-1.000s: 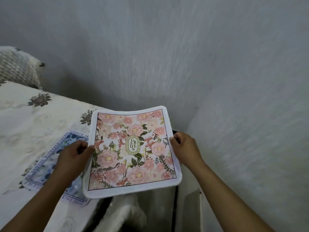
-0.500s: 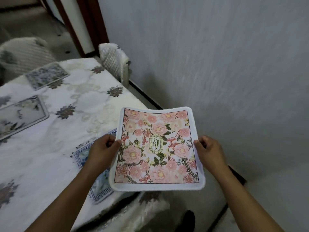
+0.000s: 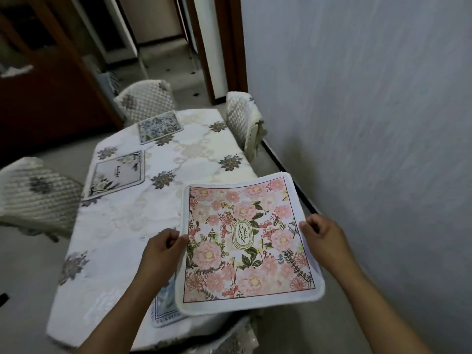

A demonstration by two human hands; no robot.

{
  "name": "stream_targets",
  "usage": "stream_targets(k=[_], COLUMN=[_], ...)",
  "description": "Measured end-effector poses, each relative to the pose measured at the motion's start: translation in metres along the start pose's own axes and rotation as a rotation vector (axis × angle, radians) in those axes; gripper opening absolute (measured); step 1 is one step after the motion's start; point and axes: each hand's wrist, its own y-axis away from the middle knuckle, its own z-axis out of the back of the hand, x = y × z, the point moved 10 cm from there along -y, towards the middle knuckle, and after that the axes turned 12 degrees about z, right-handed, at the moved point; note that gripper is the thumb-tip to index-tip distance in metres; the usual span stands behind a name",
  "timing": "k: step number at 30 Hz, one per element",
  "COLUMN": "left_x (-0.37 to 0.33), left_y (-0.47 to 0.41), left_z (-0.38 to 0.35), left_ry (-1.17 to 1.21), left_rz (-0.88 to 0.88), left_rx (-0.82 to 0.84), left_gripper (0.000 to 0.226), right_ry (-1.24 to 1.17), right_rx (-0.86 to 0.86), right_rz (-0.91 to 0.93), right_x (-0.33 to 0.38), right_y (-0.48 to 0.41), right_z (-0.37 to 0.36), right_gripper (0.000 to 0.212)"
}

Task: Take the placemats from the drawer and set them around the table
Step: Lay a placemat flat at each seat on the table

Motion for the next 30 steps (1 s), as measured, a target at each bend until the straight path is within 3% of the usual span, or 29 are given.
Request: stream_targets(k=[8, 12, 21, 26, 30], left_x=[-0.020, -0.047, -0.152, -0.193, -0.199], left_y=[-0.034, -0.048, -0.048, -0.062, -0.087], left_z=[-0.046, -0.096, -0.241, -0.254, -0.247], left_ry=[0.001, 0.007, 0.010, 0.118, 0.146], left_rz=[0.042, 0.102, 0.230, 0.264, 0.301], left_rx=[-0.021, -0.033, -0.085, -0.134, -0.186], left_gripper=[0.038, 0.036, 0.038, 0.038, 0.038], right_ry=[0.025, 0.052, 0.152, 0.169, 0.111], right_rx=[0.078, 0.089, 0.305, 0.347, 0.413], right_rz=[0.015, 0.048, 0.142, 0.237, 0.286], right_x=[-0.021, -0.055, -0.135, -0.129, -0.108], right_y=[-0.067, -0.126, -0.262, -0.334, -0.383], right_z=[0.014, 0.042, 0.140, 0.161, 0.135], right_gripper=[0.030, 0.032, 0.031, 0.030, 0.028])
